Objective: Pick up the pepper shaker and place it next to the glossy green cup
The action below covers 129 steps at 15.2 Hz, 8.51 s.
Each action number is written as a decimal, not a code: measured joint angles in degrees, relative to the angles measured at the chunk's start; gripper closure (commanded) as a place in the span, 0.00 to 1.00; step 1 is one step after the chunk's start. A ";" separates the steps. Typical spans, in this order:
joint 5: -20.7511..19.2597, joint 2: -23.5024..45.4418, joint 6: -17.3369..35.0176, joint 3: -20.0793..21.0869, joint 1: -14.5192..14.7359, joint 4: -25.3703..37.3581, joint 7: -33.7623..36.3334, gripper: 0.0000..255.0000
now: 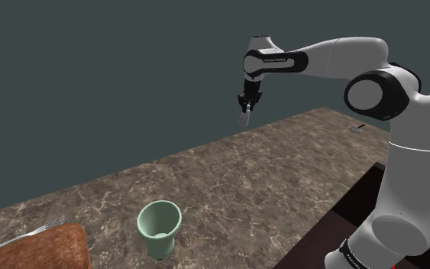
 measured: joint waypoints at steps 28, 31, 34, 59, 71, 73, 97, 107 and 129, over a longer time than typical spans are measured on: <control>-1.98 -12.84 -9.76 3.67 7.63 -4.19 10.37 1.00; -2.30 -15.24 -9.27 5.17 9.67 -7.51 14.01 1.00; -2.47 -17.64 -8.85 6.74 11.59 -10.71 17.57 1.00; -2.78 -17.40 -13.69 23.39 28.98 -9.61 51.29 1.00; -7.50 -3.65 -20.37 29.52 40.37 8.17 67.11 1.00; -9.25 1.08 -22.83 30.06 43.49 14.77 69.64 1.00; -12.06 8.92 -13.05 30.80 48.86 11.45 77.37 1.00; -12.49 9.44 -5.68 30.49 47.88 4.41 78.20 1.00; -13.35 10.85 0.41 30.05 47.61 -0.46 79.29 0.00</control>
